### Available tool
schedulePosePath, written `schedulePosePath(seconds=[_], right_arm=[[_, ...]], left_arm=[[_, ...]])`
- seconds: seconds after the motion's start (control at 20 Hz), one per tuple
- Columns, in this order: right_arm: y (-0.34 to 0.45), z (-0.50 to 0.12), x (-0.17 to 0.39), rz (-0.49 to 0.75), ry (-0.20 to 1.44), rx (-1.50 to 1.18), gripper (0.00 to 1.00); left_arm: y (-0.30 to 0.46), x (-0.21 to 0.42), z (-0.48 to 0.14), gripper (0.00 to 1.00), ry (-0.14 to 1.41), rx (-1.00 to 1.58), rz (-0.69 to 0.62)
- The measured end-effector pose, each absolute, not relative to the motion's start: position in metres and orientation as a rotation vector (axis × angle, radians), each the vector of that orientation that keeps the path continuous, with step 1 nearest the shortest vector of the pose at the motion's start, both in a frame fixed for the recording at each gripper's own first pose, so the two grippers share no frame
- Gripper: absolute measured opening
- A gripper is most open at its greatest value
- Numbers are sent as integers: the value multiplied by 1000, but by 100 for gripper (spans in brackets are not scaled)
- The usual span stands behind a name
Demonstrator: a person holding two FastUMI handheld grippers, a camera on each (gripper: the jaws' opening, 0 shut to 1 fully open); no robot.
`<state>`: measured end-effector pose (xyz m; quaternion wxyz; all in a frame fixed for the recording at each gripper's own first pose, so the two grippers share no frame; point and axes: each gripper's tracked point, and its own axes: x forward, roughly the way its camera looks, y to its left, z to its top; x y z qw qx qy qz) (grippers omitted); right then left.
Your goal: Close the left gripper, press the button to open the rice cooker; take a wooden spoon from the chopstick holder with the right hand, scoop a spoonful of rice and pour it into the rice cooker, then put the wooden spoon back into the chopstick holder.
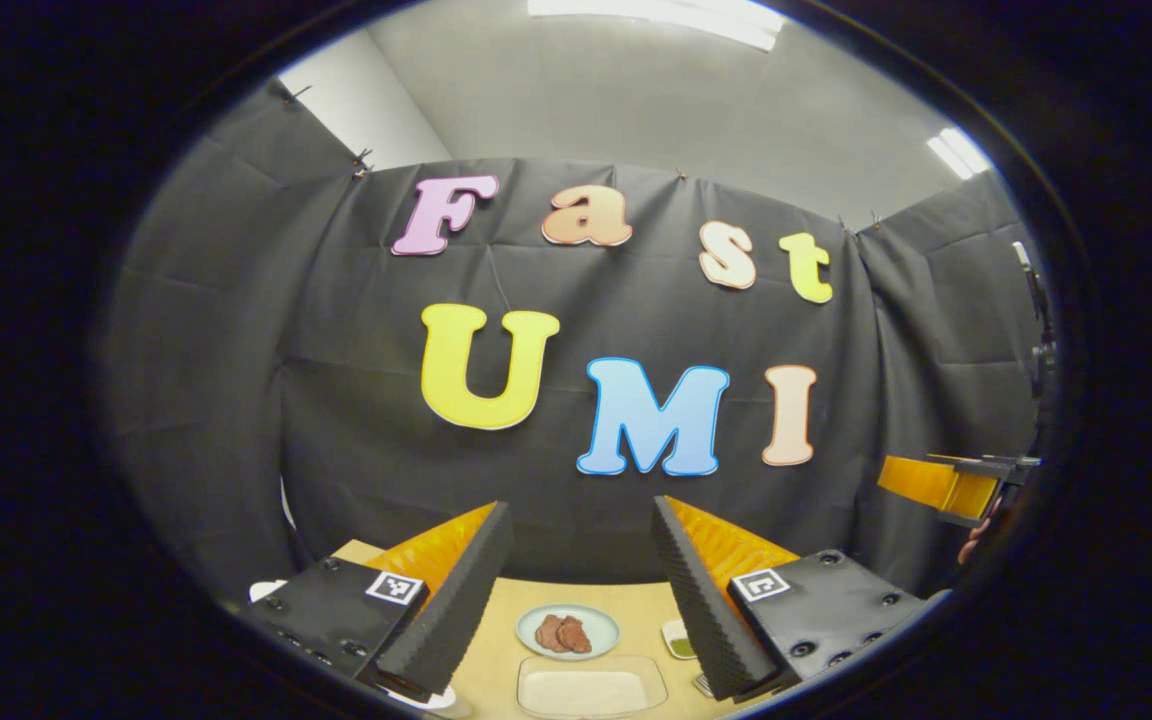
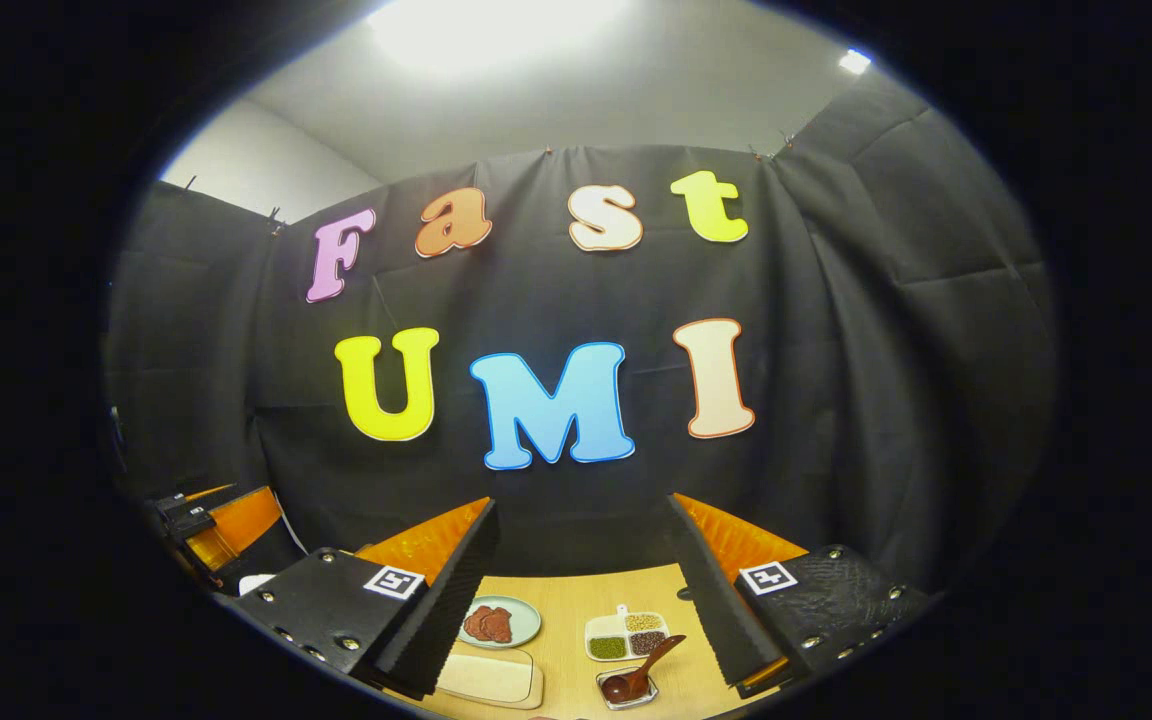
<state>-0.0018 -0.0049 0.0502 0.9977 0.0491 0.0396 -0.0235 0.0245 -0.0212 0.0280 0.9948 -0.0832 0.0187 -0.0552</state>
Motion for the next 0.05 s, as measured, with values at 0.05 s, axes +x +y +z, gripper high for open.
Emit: schedulePosePath(seconds=[0.05], right_arm=[[-3,50,-2,-47,78,96,96]], left_arm=[[-18,25,29,96,32,-164,-111]])
